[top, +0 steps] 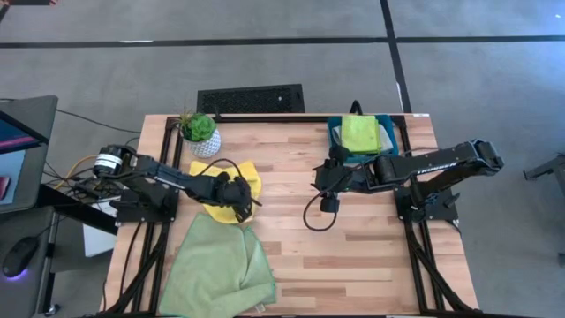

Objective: Fold microfiber towels
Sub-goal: Fold the yellow microfiber towel

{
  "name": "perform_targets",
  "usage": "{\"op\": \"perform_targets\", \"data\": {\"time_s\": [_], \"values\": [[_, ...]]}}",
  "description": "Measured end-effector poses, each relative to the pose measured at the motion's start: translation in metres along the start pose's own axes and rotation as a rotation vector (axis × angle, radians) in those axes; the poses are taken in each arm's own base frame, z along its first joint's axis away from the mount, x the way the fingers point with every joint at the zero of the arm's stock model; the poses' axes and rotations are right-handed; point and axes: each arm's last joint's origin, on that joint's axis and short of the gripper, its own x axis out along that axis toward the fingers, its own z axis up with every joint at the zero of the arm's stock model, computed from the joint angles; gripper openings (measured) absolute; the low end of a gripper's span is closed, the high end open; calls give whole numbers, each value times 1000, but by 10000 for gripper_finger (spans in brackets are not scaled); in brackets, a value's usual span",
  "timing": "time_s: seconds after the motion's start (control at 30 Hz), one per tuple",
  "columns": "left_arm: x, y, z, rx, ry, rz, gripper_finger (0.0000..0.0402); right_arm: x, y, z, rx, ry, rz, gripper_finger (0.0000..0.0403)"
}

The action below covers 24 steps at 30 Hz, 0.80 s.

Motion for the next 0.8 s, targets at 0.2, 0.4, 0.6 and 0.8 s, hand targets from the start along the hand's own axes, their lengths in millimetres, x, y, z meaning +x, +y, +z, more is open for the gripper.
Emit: {"op": "perform_targets", "data": {"time_s": [0.2,0.4,0.6,0.8], "values": [[10,-2,15,57,-98,-61,149,0,0,0,0,0,0,226],[12,-6,23,107,-89,-39,149,0,0,0,-1,4,0,226],[-8,-2,24,118,-66,114,149,0,0,-1,-3,9,0,226],[-5,6,9,48,69,131,149,0,0,-1,-2,9,-1,226]]}}
